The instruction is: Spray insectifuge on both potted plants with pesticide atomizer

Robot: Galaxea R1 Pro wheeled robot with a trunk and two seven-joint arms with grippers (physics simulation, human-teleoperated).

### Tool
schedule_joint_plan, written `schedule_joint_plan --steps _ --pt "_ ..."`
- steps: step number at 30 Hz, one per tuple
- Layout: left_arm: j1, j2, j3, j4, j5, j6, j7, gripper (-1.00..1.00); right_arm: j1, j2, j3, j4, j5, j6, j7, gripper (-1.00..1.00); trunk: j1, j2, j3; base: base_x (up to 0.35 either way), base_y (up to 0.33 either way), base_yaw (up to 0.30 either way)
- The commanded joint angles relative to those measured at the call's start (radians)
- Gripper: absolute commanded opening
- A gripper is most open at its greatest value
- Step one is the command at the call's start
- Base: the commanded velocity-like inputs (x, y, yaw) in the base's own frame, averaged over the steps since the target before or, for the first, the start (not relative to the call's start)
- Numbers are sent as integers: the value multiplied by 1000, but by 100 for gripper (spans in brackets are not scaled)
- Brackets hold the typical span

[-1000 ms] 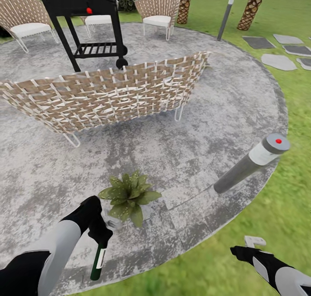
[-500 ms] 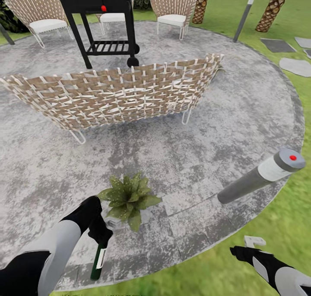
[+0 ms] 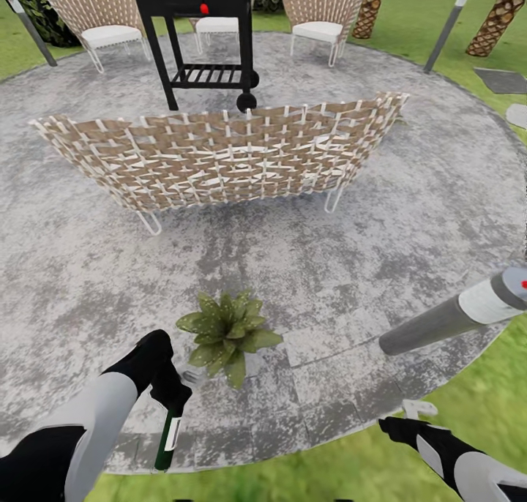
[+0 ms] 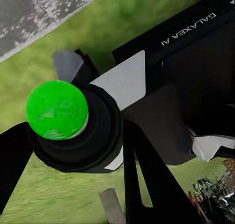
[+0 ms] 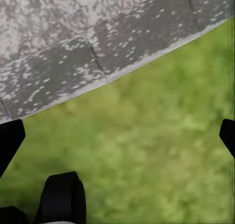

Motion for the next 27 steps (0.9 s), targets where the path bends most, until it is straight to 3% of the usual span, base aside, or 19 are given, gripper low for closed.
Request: schedule_joint_plan --steps 1,14,27 --pt "0 -1 5 -7 -11 6 -9 -100 0 0 -8 -1 -1 4 5 100 0 0 -1 0 -320 4" --pt "0 -14 4 -17 -12 6 -9 -100 0 0 -8 -1 -1 4 5 100 0 0 -1 0 -307 0" --pt "-5 -12 4 -141 -21 9 -14 -100 0 1 -9 1 -1 4 9 100 0 0 -1 0 -17 0"
